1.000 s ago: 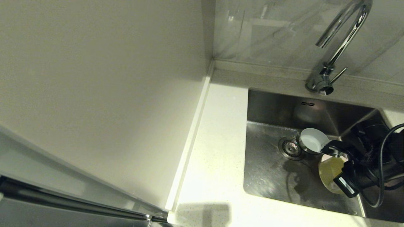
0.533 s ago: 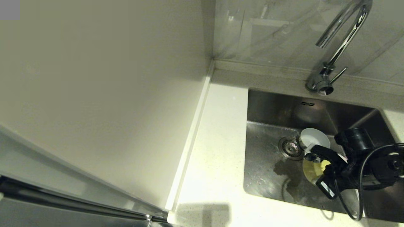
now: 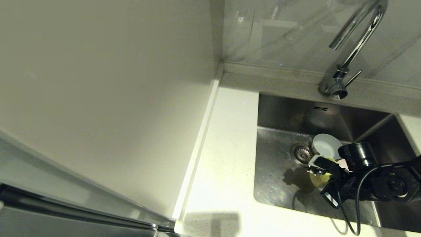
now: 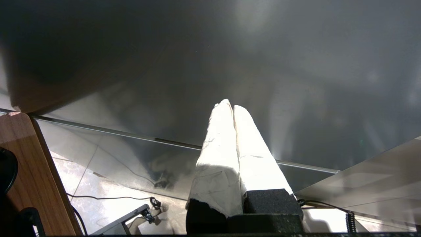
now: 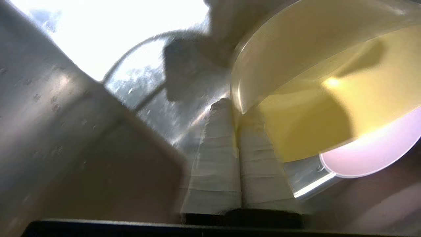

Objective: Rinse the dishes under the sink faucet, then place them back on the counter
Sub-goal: Put a bowl into the sink

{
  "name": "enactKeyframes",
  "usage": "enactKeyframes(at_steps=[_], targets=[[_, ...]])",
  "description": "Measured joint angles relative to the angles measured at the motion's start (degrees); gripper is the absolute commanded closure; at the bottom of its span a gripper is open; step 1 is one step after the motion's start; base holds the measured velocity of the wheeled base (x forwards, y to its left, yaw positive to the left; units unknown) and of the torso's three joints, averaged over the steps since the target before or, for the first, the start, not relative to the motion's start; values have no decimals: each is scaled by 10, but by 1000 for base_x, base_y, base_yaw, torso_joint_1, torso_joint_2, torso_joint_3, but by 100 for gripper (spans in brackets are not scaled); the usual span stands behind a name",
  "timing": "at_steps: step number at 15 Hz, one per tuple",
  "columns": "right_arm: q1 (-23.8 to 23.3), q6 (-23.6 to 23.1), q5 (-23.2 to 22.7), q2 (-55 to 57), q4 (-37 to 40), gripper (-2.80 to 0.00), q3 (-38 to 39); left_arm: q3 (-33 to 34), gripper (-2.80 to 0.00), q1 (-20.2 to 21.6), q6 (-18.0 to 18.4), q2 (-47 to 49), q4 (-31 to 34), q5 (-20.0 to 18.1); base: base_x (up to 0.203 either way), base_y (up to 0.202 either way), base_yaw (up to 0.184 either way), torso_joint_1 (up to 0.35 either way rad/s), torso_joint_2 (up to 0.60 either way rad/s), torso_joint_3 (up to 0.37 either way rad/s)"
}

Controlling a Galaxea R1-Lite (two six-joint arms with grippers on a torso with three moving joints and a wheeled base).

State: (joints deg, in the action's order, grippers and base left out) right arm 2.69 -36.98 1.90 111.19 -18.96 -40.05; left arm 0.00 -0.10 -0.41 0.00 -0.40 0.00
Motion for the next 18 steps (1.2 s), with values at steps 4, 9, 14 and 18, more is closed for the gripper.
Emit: enactKeyframes(at_steps=[4, 9, 14, 18], targets=[[0, 1, 0, 12, -4, -280, 1, 0, 0, 0, 0, 0, 0, 0, 0, 0, 0, 0, 0, 0], [-2, 6, 0, 9, -3, -280, -1, 0, 0, 0, 0, 0, 0, 0, 0, 0, 0, 0, 0, 0], [-11, 62, -8, -93, 21, -280, 0, 0, 0, 0, 0, 0, 0, 0, 0, 0, 0, 0, 0, 0], [-38, 109, -42, -241, 159, -280, -46, 0, 0, 0, 0, 0, 0, 0, 0, 0, 0, 0, 0, 0]])
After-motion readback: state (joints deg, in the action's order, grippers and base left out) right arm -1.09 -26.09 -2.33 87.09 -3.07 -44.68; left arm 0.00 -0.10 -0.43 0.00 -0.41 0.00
